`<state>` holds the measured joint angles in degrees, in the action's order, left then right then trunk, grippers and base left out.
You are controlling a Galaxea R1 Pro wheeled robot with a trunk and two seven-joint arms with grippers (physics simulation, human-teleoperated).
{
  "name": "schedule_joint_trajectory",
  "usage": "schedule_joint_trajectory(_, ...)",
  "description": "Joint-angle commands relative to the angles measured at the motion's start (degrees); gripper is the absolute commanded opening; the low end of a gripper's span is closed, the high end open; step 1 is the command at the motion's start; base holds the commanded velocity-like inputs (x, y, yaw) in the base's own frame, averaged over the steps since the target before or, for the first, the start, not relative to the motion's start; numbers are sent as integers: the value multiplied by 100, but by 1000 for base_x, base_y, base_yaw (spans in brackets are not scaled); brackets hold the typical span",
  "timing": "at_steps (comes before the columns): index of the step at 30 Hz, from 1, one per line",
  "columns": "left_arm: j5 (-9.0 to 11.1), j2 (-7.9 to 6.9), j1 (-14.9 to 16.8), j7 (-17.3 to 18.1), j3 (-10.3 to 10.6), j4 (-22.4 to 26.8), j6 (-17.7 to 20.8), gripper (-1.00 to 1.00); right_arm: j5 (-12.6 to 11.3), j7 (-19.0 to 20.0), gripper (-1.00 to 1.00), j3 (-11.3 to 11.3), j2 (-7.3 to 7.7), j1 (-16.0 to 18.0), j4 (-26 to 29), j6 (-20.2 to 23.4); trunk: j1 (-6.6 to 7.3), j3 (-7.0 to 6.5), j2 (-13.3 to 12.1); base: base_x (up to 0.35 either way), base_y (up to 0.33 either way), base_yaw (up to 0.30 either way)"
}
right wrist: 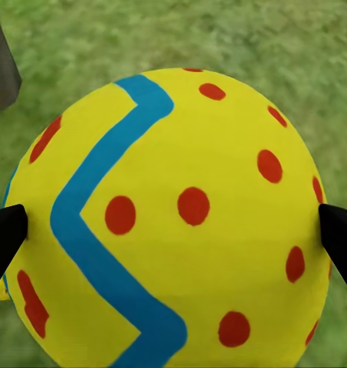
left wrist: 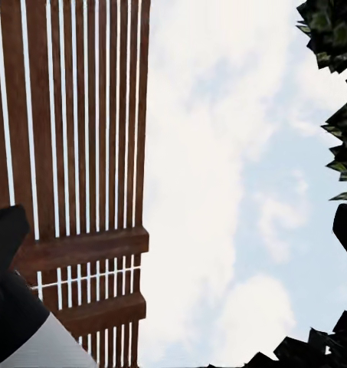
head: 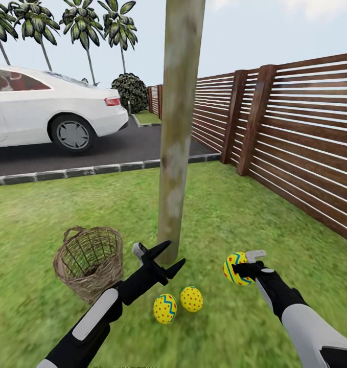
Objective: Take the three Easter eggs out of the wicker basket on the lawn in the garden, then place them on the lawn next to a single tree (choose any tree) so that all three eggs are next to the same tree and none are left in the basket.
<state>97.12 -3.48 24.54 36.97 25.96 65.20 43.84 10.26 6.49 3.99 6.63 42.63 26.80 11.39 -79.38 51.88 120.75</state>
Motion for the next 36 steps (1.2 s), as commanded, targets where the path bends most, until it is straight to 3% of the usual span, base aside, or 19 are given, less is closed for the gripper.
schedule_joint_trajectory(1,43,-4,7,4,12,-6,28,100,57,45,-100,41,-4,-1,6,30,1,5,2,0,-48,289)
schedule_joint_trajectory(7,43,-12,7,4,6,-7,28,100,55,45,-100,41,-4,-1,-26,28,1,5,2,-18,-33,289)
schedule_joint_trajectory(18,43,-13,7,4,6,-4,28,100,116,45,-100,30,-29,-1,-179,-16,1,5,2,-84,-287,289)
schedule_joint_trajectory(20,43,-11,7,4,6,-4,28,100,278,33,-100,29,-171,-1,-520,-485,1,5,2,14,-315,289)
schedule_joint_trajectory(22,43,-10,7,4,6,-6,28,100,733,-275,-100,32,-306,-1,-911,-1183,1,5,2,114,-306,289)
schedule_joint_trajectory(24,43,-7,7,4,6,-7,28,100,919,-544,-100,32,-343,-1,-1079,-1407,1,5,2,205,-264,289)
schedule_joint_trajectory(29,43,-8,7,4,6,-7,28,100,968,-622,-100,36,-348,-1,-1235,-1753,1,5,2,242,-243,128)
schedule_joint_trajectory(36,49,-4,7,10,6,-8,28,100,971,-623,-100,39,-347,-1,-1246,-1798,1,5,2,145,-121,2)
